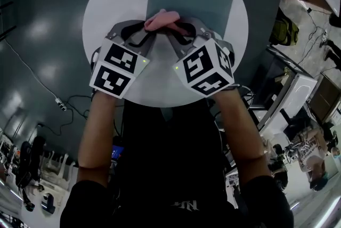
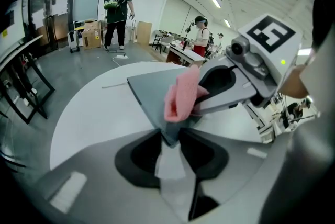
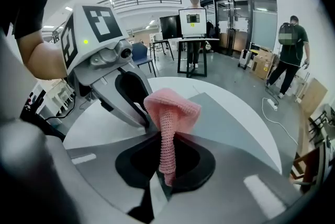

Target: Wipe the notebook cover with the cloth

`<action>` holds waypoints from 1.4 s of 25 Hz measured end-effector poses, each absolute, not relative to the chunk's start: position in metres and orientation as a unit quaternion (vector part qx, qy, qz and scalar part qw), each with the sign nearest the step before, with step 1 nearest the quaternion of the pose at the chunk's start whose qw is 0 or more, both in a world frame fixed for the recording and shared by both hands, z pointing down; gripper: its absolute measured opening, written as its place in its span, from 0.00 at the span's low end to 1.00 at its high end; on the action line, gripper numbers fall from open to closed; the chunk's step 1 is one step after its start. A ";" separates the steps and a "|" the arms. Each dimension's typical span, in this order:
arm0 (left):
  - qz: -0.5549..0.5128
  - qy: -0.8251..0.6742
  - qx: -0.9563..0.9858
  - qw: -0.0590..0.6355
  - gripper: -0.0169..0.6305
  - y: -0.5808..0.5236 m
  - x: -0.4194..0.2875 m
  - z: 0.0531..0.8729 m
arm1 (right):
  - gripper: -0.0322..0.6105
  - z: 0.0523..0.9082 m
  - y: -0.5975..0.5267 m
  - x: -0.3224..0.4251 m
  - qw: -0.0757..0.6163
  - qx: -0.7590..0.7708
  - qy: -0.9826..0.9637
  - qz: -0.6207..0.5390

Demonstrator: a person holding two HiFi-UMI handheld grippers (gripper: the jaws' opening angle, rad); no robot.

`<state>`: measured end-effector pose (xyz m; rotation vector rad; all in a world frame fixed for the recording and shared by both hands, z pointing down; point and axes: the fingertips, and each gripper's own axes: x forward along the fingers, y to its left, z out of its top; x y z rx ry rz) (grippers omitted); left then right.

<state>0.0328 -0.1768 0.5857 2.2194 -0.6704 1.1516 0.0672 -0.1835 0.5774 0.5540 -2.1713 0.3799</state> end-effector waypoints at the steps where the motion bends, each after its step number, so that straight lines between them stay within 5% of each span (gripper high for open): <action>1: 0.429 -0.248 0.825 0.272 0.19 -0.177 0.033 0.585 | 0.09 0.577 -0.183 0.074 0.422 0.226 -0.865 0.153; 26: 0.436 -0.258 0.818 0.273 0.18 -0.170 0.051 0.589 | 0.09 0.586 -0.153 0.264 0.465 0.336 -0.790 0.217; 31: 0.440 -0.251 0.825 0.250 0.19 -0.171 0.041 0.586 | 0.09 0.541 -0.157 0.207 0.334 0.316 -0.853 0.247; 35: 0.439 -0.250 0.831 0.231 0.19 -0.170 0.043 0.591 | 0.09 0.528 -0.163 0.141 0.311 0.257 -0.890 0.211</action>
